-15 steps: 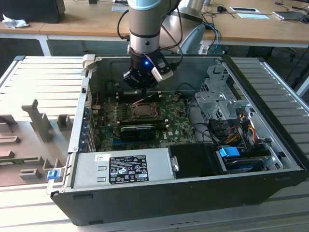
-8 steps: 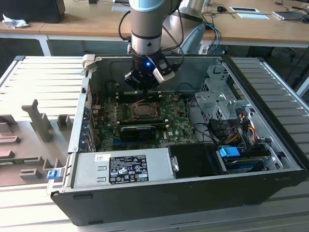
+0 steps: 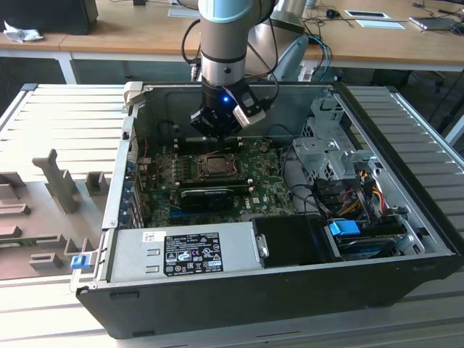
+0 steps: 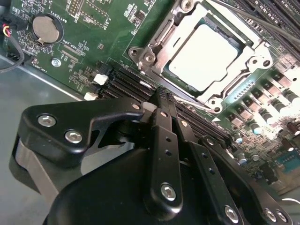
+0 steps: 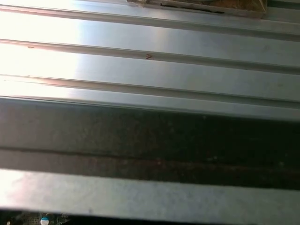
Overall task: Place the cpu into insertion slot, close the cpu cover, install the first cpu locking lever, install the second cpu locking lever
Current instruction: 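Install the first cpu locking lever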
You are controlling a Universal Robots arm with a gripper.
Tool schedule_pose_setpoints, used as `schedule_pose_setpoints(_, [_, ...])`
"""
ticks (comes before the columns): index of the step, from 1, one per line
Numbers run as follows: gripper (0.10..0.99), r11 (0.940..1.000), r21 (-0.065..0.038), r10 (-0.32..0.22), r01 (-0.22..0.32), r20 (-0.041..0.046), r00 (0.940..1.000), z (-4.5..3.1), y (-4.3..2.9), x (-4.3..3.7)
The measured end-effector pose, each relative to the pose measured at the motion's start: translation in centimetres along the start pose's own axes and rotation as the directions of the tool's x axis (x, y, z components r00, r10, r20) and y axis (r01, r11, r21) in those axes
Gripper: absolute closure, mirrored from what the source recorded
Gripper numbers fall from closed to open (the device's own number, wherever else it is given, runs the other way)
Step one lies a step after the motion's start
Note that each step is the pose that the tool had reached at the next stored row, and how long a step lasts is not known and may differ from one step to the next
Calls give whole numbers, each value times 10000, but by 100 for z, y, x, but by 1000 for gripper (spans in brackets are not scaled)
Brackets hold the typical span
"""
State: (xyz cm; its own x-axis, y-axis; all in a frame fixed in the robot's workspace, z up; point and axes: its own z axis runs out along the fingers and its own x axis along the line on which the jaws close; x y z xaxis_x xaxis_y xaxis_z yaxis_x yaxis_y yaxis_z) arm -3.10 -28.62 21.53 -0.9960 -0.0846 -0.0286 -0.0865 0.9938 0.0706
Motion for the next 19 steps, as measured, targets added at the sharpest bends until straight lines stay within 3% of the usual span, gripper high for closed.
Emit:
schedule_pose_setpoints(11, [980,10000,-2,-1,1,1,10000,18,-1,-3])
schedule_pose_setpoints(19, [980,10000,-1,-1,1,1,10000,49,-6,-50])
